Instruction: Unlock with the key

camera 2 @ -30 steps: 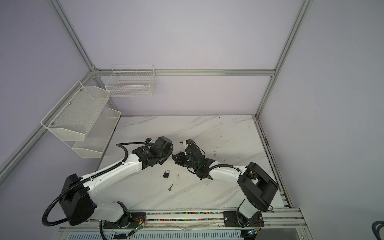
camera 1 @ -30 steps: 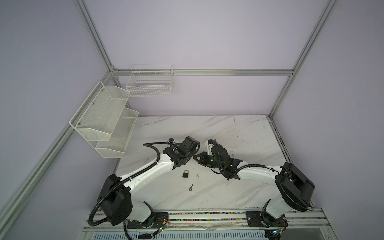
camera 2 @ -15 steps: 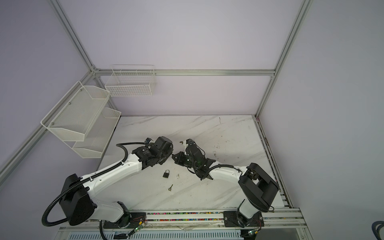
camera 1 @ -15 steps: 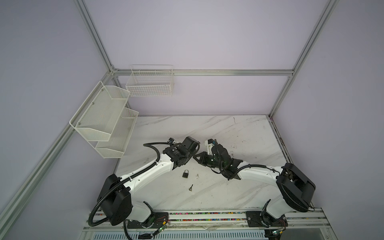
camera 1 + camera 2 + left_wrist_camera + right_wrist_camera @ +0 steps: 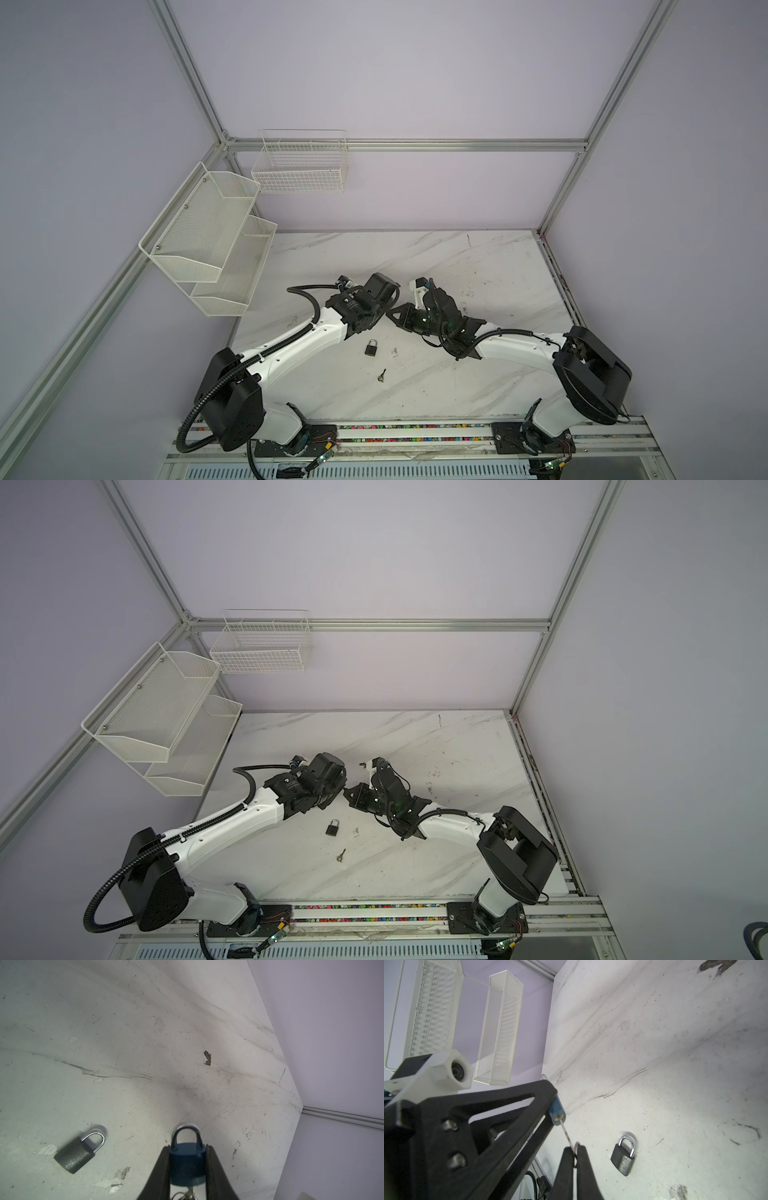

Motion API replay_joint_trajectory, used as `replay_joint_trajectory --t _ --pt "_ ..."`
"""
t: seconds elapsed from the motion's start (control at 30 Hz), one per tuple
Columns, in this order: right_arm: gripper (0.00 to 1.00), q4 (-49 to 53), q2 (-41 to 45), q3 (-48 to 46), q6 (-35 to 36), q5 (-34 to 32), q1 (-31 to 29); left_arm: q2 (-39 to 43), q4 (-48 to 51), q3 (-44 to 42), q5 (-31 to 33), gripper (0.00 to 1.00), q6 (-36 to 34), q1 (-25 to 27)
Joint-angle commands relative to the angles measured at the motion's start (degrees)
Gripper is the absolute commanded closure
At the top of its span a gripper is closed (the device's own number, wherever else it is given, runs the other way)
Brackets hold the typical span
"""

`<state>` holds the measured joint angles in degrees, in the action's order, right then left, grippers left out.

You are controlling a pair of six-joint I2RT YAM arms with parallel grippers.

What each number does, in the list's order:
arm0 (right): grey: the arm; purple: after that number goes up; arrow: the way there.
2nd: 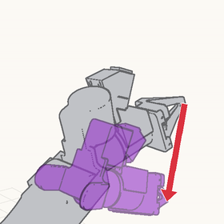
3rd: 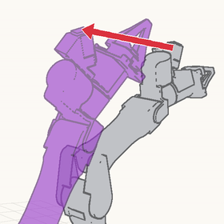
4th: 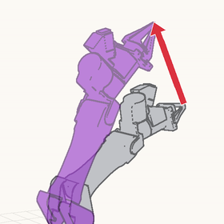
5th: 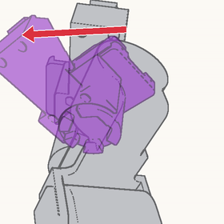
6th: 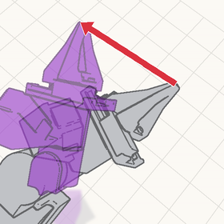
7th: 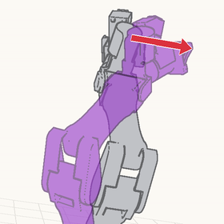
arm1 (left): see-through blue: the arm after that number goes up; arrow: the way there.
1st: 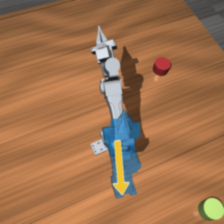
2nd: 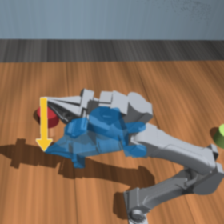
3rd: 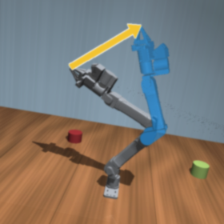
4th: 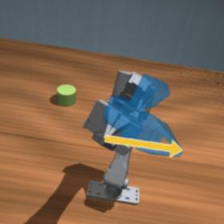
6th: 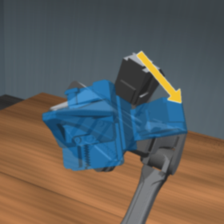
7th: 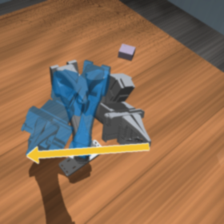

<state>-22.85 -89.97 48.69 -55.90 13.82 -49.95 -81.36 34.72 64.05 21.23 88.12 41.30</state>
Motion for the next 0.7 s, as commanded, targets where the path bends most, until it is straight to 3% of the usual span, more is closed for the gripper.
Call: replay_joint_trajectory --t 0.0,0.47,0.67 --pt "1.0 -0.27 -0.37 2.37 -0.61 -0.16 -0.41 0.88 -1.96 -1.81 0.18 1.0 1.7 -0.08" --pt "1.0 0.55 -2.05 5.91 -1.5 2.32 -0.58 -0.95 -3.17 -1.6 -1.76 1.0 2.47 1.27" --pt "1.0 1.17 -3.41 8.71 0.52 3.11 -0.58 -0.12 -9.17 -4.11 -7.78 1.0 3.32 1.5"
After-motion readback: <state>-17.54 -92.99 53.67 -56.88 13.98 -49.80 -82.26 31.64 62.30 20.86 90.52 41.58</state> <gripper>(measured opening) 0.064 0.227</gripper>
